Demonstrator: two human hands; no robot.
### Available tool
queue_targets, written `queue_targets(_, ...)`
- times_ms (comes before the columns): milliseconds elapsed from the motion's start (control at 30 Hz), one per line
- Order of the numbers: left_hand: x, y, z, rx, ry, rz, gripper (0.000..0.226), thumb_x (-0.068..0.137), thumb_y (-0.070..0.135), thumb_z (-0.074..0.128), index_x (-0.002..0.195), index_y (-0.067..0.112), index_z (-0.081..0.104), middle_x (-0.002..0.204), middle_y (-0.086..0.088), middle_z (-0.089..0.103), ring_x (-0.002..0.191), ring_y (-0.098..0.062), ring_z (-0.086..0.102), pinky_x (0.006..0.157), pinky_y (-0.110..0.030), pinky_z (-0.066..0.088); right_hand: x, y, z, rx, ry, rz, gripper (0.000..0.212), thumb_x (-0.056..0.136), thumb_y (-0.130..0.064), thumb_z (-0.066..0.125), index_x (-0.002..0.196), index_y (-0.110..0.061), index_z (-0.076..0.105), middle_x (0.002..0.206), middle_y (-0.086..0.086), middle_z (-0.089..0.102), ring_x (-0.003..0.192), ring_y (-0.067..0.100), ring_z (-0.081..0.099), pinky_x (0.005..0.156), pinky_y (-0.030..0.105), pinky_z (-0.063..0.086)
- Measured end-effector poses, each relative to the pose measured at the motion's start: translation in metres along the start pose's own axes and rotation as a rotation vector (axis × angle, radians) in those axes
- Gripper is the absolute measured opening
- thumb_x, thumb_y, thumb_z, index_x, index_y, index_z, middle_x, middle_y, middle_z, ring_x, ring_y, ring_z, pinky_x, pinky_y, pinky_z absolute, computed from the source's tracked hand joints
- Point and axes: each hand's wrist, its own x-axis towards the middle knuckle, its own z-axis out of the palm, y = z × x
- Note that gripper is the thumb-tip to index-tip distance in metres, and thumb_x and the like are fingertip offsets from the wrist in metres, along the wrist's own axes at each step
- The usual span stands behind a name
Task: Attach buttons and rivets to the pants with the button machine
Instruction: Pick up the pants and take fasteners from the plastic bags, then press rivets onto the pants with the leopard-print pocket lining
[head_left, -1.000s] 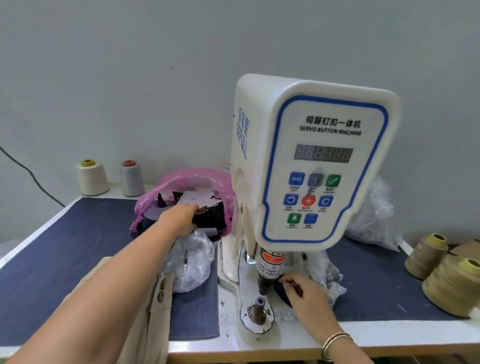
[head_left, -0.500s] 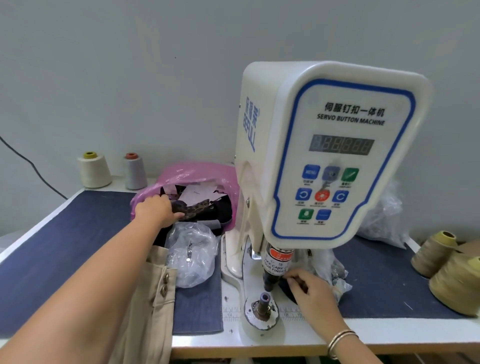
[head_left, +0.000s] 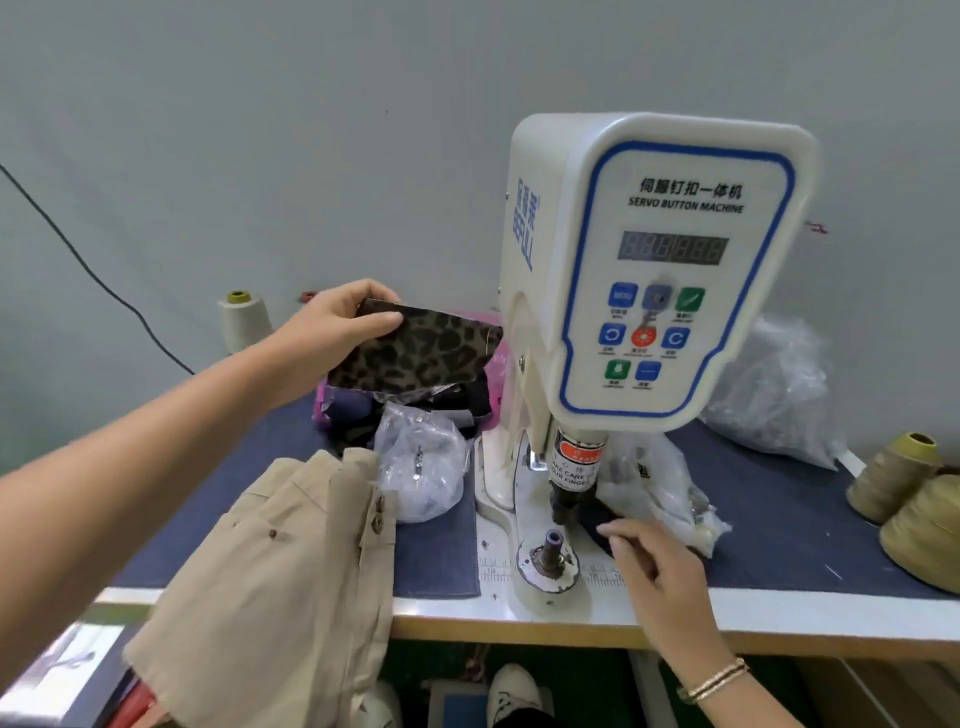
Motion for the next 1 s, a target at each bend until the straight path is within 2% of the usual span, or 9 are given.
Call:
queue_targets(100,-0.043,0.010,0.014,-0.064,-0.107,-0.038,0.023,0.095,0.014,0.057,0.081,0.030,0.067,0.076,0.005,0.067,0.065,-0.007,0.064,0.049,-0.018,0.050,-0.029,-0.048,0.014,0.129,-0.135,-0.108,0.015,0.087,-0.026,0.060,0.091,-0.039,0.065,0.090,-0.016,0.064,0.084,0.004,0.062,0.071,0.012,0.048)
queue_targets(233,-0.086,-0.001,0.041,-0.201,-0.103,-0.132,0.015,0.094,0.012,0.056,0.088,0.023,0.065,0.082,0.001,0.068,0.072,-0.011,0.065,0.059,-0.023,0.054,-0.027,-0.107,0.047,0.674,-0.460,0.275,0.033,0.080,-0.047,0.061,0.112,-0.043,0.058,0.109,-0.017,0.067,0.105,0.003,0.062,0.085,0.023,0.053)
queue_targets(333,-0.112,-0.019,0.057,-0.250,-0.062,-0.220,0.010,0.094,0.012,0.056,0.093,0.019,0.062,0.083,-0.002,0.068,0.074,-0.014,0.065,0.063,-0.025,0.055,-0.011,-0.124,0.063,0.890,-0.405,0.467,0.047,0.075,-0.048,0.073,0.114,-0.025,0.060,0.110,-0.008,0.069,0.105,0.009,0.064,0.094,0.032,0.051)
queue_targets(433,-0.130,-0.037,0.054,-0.225,-0.045,-0.288,0.008,0.095,0.014,0.056,0.100,0.018,0.062,0.090,-0.002,0.069,0.078,-0.014,0.065,0.069,-0.026,0.054,-0.005,-0.121,0.070,0.834,-0.188,0.603,0.043,0.078,-0.043,0.071,0.110,-0.016,0.060,0.105,-0.001,0.070,0.102,0.017,0.065,0.097,0.042,0.049)
queue_targets(500,-0.135,-0.048,0.040,-0.062,0.030,-0.278,0.012,0.095,0.021,0.058,0.106,0.019,0.061,0.099,-0.001,0.070,0.083,-0.012,0.067,0.072,-0.024,0.054,-0.005,-0.116,0.068,0.774,-0.103,0.594,0.033,0.077,-0.042,0.071,0.100,-0.019,0.063,0.097,-0.002,0.072,0.097,0.016,0.066,0.094,0.042,0.051)
queue_targets(633,-0.140,-0.081,0.001,0.634,0.153,-0.343,0.033,0.088,0.050,0.060,0.108,0.024,0.054,0.100,0.009,0.062,0.087,-0.003,0.058,0.070,-0.022,0.044,-0.012,-0.110,0.057,0.704,-0.080,0.477,0.018,0.077,-0.041,0.071,0.088,-0.027,0.066,0.087,-0.010,0.073,0.083,0.008,0.068,0.077,0.029,0.054)
queue_targets(767,-0.134,-0.112,-0.015,0.866,0.149,-0.435,0.061,0.084,0.064,0.055,0.121,0.015,0.052,0.110,-0.004,0.059,0.105,-0.023,0.056,0.088,-0.039,0.047,-0.012,-0.112,0.052,0.636,-0.200,0.366,0.010,0.082,-0.035,0.069,0.077,-0.027,0.066,0.066,-0.012,0.068,0.051,-0.002,0.057,0.043,0.008,0.038)
queue_targets(867,-0.127,-0.119,-0.030,0.956,0.207,-0.556,0.066,0.084,0.062,0.056,0.127,0.014,0.048,0.123,-0.006,0.056,0.119,-0.030,0.047,0.097,-0.042,0.043,-0.010,-0.115,0.048,0.659,-0.374,0.317,0.011,0.083,-0.027,0.070,0.073,-0.025,0.068,0.064,-0.010,0.068,0.054,-0.002,0.061,0.044,0.009,0.041)
queue_targets(1000,-0.125,-0.106,-0.043,1.062,-0.033,-0.498,0.037,0.085,0.049,0.064,0.082,0.015,0.051,0.083,0.000,0.059,0.086,-0.023,0.055,0.067,-0.028,0.041,-0.007,-0.113,0.043,0.586,-0.587,0.300,0.007,0.077,-0.037,0.074,0.079,-0.031,0.073,0.088,-0.003,0.075,0.083,0.012,0.071,0.070,0.023,0.055)
